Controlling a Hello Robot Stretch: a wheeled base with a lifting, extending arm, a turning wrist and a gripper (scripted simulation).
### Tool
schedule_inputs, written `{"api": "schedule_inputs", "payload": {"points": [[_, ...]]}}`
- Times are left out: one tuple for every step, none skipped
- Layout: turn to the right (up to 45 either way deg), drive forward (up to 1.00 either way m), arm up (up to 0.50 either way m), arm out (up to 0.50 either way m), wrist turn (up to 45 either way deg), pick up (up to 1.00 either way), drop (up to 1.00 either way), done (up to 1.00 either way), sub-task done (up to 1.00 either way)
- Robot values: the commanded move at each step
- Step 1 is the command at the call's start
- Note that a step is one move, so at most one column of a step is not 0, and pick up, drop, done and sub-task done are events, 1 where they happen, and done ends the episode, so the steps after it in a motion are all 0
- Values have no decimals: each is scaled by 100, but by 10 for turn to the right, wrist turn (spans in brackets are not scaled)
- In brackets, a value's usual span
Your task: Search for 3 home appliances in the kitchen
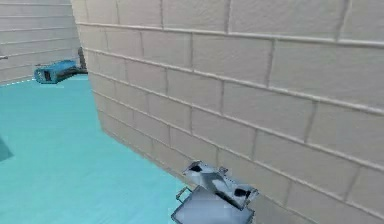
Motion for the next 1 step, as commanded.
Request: {"api": "schedule_inputs", "payload": {"points": [[-450,0,0,0,0,0,0,0,0]]}}
